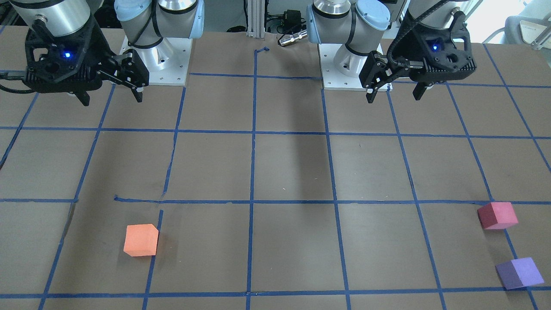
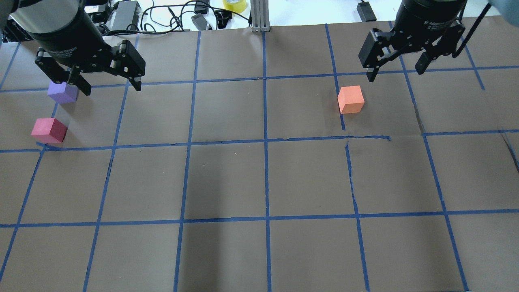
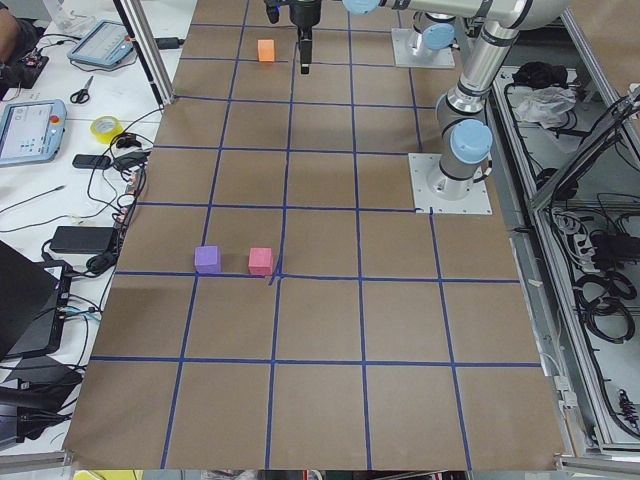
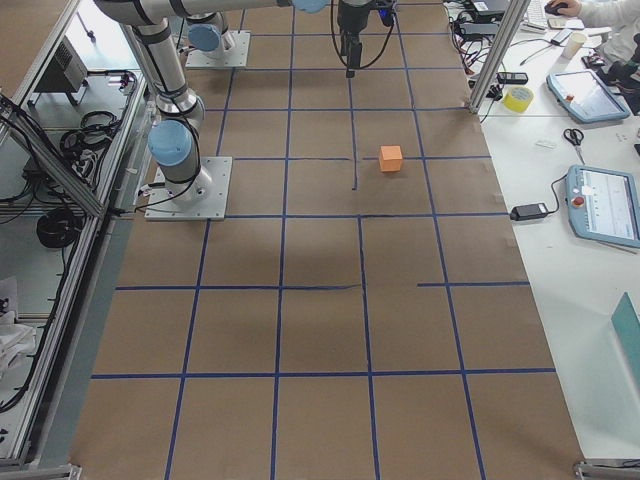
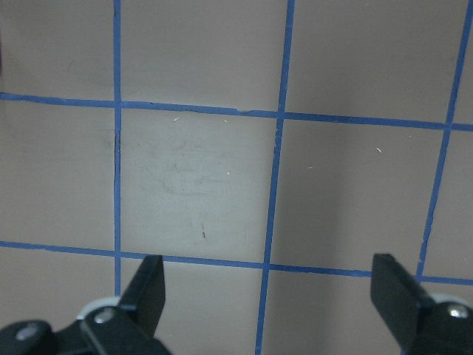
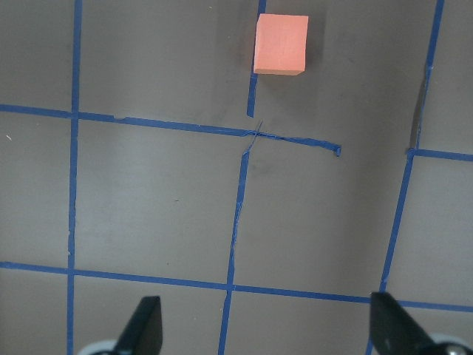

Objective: Arrange blocks in a line

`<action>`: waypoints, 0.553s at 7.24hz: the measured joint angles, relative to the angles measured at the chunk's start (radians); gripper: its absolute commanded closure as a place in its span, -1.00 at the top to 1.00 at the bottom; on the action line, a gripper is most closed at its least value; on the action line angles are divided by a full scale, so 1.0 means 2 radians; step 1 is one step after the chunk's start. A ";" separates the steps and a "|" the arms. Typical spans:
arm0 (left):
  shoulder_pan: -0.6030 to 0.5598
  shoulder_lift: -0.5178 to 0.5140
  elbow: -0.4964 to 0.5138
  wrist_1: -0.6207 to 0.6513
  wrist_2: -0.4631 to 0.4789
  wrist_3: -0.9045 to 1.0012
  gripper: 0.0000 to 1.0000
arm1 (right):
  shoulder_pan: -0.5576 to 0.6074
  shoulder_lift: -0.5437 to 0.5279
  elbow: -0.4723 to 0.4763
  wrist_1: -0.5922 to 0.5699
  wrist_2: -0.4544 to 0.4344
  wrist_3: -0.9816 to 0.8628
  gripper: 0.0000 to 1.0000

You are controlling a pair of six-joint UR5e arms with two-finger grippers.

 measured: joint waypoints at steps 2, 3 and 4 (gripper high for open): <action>0.000 0.000 0.000 -0.001 0.000 0.000 1.00 | -0.002 0.005 0.001 -0.002 0.000 0.000 1.00; 0.000 0.000 0.000 0.000 0.001 0.000 1.00 | -0.007 0.006 0.001 -0.004 -0.002 0.000 1.00; 0.000 -0.001 0.000 0.001 0.000 0.000 1.00 | -0.014 0.007 0.001 -0.007 -0.002 -0.001 1.00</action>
